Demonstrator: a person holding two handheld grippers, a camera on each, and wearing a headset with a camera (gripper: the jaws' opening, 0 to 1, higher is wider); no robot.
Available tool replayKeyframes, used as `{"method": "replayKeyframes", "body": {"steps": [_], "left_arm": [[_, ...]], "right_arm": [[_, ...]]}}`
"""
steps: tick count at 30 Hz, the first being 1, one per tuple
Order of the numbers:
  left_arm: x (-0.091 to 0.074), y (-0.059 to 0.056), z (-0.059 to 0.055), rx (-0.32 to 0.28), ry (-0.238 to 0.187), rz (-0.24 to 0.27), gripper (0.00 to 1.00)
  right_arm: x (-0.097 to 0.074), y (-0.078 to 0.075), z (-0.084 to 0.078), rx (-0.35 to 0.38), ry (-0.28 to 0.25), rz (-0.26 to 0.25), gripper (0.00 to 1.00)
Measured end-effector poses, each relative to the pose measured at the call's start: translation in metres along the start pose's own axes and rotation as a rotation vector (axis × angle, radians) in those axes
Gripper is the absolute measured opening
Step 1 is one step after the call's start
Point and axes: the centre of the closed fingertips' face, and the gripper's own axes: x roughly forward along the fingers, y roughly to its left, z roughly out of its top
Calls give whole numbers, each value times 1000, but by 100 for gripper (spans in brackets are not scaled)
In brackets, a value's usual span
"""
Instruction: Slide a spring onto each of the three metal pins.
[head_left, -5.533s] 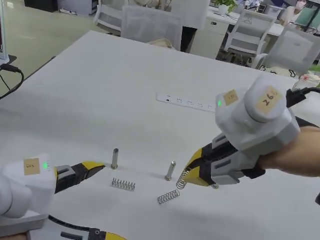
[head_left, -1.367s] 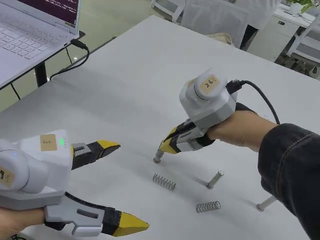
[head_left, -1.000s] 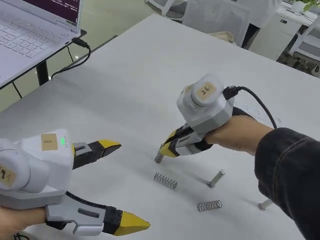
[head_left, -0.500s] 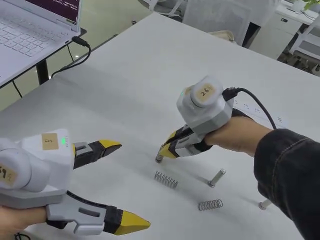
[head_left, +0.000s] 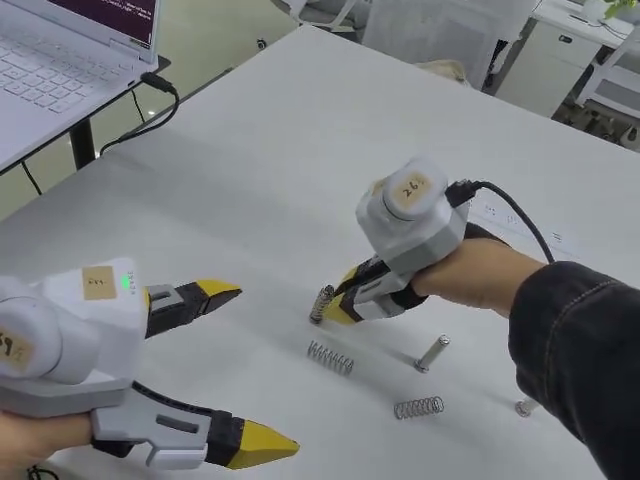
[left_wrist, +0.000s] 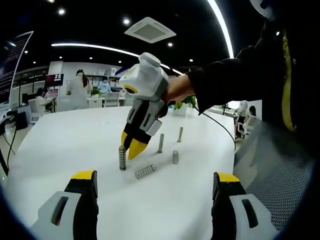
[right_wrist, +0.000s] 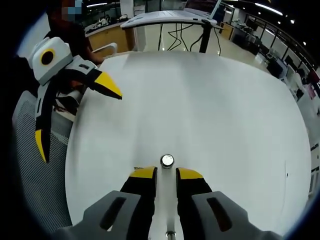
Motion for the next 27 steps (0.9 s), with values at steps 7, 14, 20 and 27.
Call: {"method": "replayKeyframes", "body": {"steps": [7, 14, 20, 27], "left_arm": [[1, -1, -1, 3, 5, -4, 93], [2, -2, -1, 9, 9, -11, 92], [2, -4, -1, 11, 11, -15, 92], [4, -5, -1, 13, 15, -21, 92]], "right_arm": [[-5, 5, -11, 24, 11, 3, 13], [-8, 19, -17, 44, 8, 17, 13], [-7, 26, -25, 58, 21, 34, 13], [1, 38, -36, 41, 53, 53, 13]]}}
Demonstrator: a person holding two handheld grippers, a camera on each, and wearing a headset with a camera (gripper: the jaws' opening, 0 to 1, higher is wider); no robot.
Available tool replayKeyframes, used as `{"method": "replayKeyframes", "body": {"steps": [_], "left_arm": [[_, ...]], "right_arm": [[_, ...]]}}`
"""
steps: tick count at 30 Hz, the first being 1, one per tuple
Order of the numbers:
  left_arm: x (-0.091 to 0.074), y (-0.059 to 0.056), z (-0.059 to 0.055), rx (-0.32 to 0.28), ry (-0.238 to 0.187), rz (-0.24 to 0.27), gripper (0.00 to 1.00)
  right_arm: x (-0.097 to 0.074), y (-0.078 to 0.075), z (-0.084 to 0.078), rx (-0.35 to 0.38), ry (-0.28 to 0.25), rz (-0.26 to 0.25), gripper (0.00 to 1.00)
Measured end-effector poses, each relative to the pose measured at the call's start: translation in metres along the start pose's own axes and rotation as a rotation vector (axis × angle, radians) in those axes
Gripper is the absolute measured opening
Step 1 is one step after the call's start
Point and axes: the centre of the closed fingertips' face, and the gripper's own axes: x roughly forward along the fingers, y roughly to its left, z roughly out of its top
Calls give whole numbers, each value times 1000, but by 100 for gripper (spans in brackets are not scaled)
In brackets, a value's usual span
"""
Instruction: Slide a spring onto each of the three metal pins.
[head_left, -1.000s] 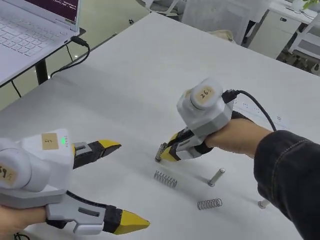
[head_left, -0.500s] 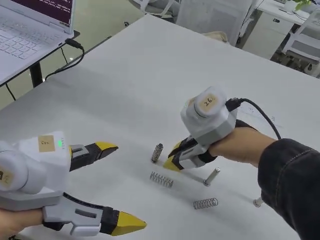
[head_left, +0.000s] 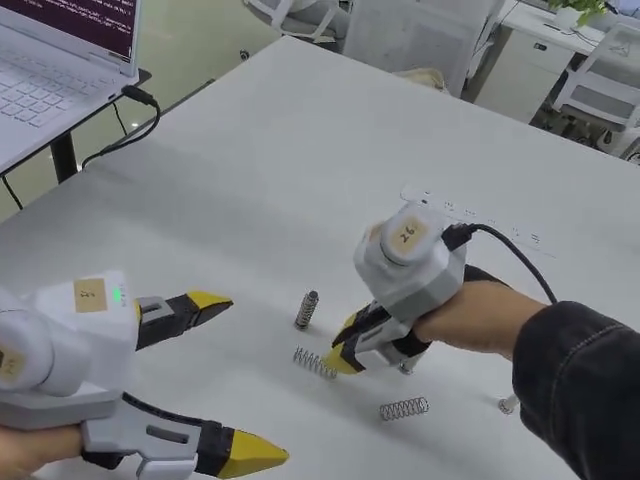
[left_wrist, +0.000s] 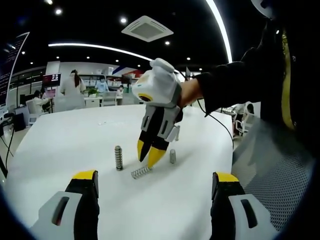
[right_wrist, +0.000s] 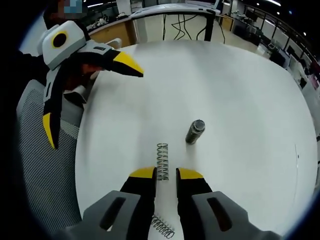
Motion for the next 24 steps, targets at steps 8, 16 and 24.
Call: {"method": "replayKeyframes", "body": {"steps": [8, 16, 24], "left_arm": [[0, 0, 0, -1, 0, -2, 91], [0, -1, 0, -2, -1, -2, 90], [0, -2, -1, -3, -1, -4, 90]], "right_arm": [[6, 4, -5, -25, 25, 3, 12], [10, 6, -10, -68, 60, -7, 10], [11, 5, -10, -102, 66, -20, 8]]}}
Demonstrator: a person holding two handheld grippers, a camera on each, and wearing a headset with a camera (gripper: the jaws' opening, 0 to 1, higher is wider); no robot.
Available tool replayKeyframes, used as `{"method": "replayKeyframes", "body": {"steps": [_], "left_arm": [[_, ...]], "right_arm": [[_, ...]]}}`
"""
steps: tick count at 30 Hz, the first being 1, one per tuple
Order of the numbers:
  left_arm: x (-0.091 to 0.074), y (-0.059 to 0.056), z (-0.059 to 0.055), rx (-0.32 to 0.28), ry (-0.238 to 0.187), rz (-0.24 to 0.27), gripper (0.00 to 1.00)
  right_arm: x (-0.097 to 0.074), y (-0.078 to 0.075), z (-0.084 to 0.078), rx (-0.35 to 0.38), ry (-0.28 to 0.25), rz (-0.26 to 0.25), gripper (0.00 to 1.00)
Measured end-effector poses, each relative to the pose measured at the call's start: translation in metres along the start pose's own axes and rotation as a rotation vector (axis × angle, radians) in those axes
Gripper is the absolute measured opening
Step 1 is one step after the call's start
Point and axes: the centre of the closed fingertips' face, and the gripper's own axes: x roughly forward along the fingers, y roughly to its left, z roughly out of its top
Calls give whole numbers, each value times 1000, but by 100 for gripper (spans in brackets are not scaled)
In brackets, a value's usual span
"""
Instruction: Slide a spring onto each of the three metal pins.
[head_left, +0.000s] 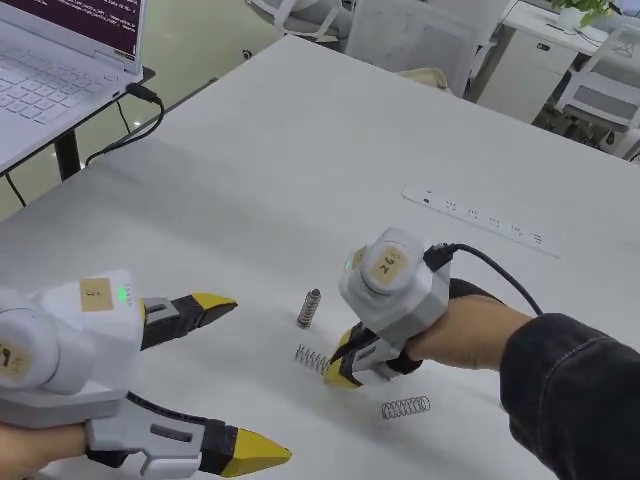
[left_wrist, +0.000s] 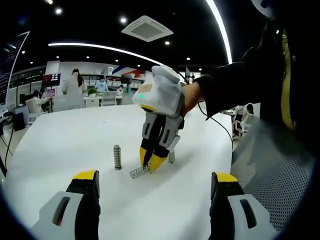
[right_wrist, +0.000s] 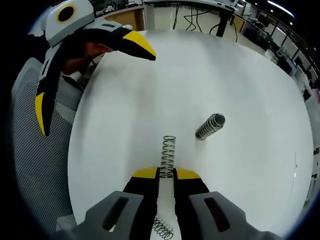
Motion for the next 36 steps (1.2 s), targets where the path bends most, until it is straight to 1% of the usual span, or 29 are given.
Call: {"method": "replayKeyframes", "body": {"steps": [2, 6, 10, 12, 15, 18, 21, 26, 29, 31, 36], "left_arm": [[0, 0, -1, 1, 2, -1, 90], [1, -2, -2, 3, 9, -8, 88], [3, -3, -3, 6, 13, -12, 86], [4, -3, -5, 12, 22, -15, 84], [5, -5, -6, 23, 27, -22, 80], [6, -5, -5, 29, 23, -26, 76], [6, -4, -4, 42, 22, -27, 69], [8, -6, 3, 82, 4, -37, 53], [10, -9, 5, 123, 10, -52, 42], [11, -11, 6, 140, 11, -61, 36], [13, -17, 9, 184, 5, -85, 25]], "right_arm": [[0, -1, 0, -12, 2, -8, 8], [-5, 1, 1, -13, -1, -5, 8], [-11, 5, 4, -22, -4, -1, 8], [-15, 8, 5, -26, -7, 0, 8], [-23, 15, 8, -28, -17, 12, 8], [-32, 23, 11, -39, -19, 28, 8], [-40, 32, 14, -54, -22, 46, 8], [-51, 43, 18, -76, -14, 61, 8], [-57, 48, 21, -88, -13, 65, 8], [-59, 50, 22, -90, -15, 65, 8], [-65, 58, 22, -99, -6, 74, 8]]}}
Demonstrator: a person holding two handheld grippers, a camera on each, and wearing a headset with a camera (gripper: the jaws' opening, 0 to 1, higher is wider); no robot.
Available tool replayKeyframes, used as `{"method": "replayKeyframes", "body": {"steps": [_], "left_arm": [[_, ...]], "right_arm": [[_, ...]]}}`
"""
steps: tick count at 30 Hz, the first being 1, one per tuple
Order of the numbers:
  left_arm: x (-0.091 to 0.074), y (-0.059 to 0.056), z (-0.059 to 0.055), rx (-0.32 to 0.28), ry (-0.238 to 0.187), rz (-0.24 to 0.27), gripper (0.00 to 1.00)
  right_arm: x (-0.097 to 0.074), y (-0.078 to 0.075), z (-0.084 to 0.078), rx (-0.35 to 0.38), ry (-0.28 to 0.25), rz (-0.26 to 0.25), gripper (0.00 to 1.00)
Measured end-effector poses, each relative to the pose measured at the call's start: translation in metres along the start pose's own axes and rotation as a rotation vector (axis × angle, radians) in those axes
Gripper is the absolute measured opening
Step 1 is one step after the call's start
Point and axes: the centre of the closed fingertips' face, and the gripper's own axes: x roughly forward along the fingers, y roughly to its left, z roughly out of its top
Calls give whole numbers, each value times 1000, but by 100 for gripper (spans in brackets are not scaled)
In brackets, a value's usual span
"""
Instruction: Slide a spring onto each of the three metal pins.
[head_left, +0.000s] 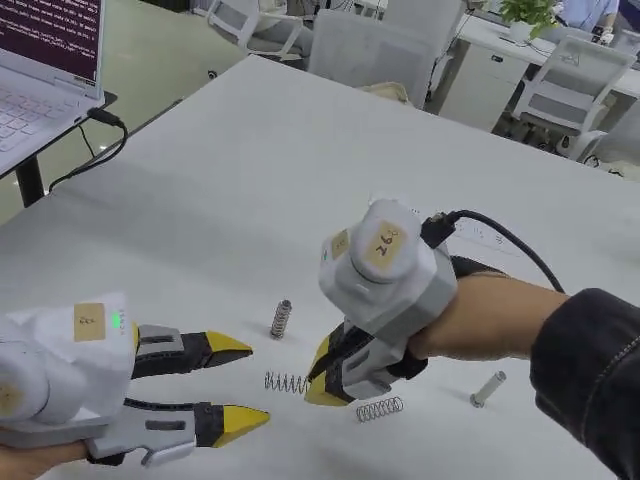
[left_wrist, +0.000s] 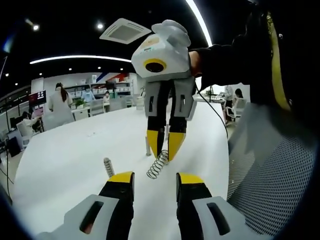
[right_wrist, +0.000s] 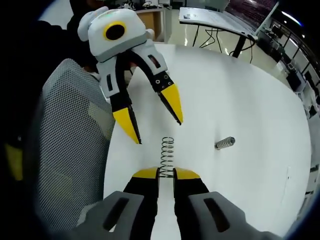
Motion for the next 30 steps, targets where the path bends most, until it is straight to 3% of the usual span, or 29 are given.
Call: {"method": "replayKeyframes", "body": {"steps": [14, 30], "left_arm": [[7, -11, 5, 79, 16, -50, 12], [9, -17, 6, 112, 21, -79, 4]], "right_arm": [[-11, 13, 5, -29, 19, 11, 8], [-16, 20, 4, -59, 34, 27, 8]]}}
